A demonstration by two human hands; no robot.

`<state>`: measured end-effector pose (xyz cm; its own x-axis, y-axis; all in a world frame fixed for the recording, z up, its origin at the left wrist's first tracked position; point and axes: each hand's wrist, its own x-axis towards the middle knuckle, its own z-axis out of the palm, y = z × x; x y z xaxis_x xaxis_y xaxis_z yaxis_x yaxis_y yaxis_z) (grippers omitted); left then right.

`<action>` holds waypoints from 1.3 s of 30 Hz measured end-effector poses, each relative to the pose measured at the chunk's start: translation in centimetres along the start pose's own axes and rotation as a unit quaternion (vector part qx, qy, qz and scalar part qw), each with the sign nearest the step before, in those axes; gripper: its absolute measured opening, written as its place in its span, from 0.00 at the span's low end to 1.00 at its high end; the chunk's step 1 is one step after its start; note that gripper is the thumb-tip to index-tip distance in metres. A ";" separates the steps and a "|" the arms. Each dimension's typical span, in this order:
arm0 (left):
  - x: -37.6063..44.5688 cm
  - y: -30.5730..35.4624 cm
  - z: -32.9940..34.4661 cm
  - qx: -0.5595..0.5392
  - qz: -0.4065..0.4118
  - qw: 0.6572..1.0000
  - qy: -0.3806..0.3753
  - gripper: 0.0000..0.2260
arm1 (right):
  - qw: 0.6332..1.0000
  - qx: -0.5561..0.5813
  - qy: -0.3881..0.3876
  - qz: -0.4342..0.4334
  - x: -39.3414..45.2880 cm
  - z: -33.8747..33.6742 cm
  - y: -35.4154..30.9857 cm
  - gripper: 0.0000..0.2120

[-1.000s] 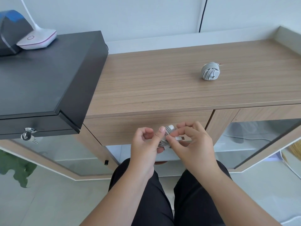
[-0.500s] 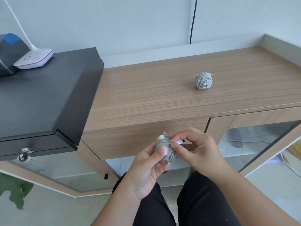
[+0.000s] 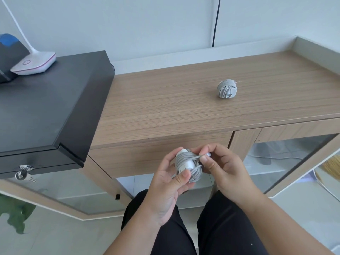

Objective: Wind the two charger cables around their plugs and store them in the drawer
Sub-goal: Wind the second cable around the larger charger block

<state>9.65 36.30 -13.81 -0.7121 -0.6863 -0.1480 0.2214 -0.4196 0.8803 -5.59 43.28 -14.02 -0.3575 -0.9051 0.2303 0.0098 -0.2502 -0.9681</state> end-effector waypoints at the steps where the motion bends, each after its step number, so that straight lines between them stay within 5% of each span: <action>1: 0.0 -0.2 0.1 -0.008 0.010 1.000 0.005 0.31 | 1.000 0.007 0.003 0.002 0.0 0.0 0.0 0.03; 12: 0.2 -0.2 0.7 -0.028 0.067 0.997 0.015 0.31 | 0.992 0.107 0.063 0.008 -0.4 1.0 0.2 0.04; 15: 0.2 0.0 0.6 -0.047 0.066 0.997 0.021 0.32 | 0.992 -0.058 0.088 -0.063 -0.2 0.6 0.0 0.02; 19: 0.0 -0.1 0.0 -0.069 0.065 0.995 0.024 0.31 | 0.904 -0.359 0.113 -0.202 0.3 -0.3 -0.4 0.04; 23: 0.0 0.0 -0.7 -0.062 0.059 0.996 -0.017 0.27 | 0.928 -0.324 0.068 -0.173 0.1 -0.2 -0.9 0.05; 28: 0.4 1.0 -0.4 -0.146 0.042 0.984 -0.095 0.27 | 0.925 -0.315 0.104 -0.184 -0.2 0.3 -0.8 0.06; 34: 1.0 1.0 1.0 -0.172 0.025 0.984 0.036 0.16 | 0.878 -0.384 0.109 -0.264 0.1 0.5 -0.3 0.08; 39: 0.6 0.9 1.2 -0.160 0.031 0.985 0.064 0.22 | 0.856 -0.412 0.103 -0.295 -0.1 0.4 0.0 0.09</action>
<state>8.61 36.20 -12.59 -0.6057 -0.7771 -0.1710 0.4748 -0.5254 0.7061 -5.15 43.26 -13.99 -0.2303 -0.6038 0.7631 -0.8608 -0.2394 -0.4492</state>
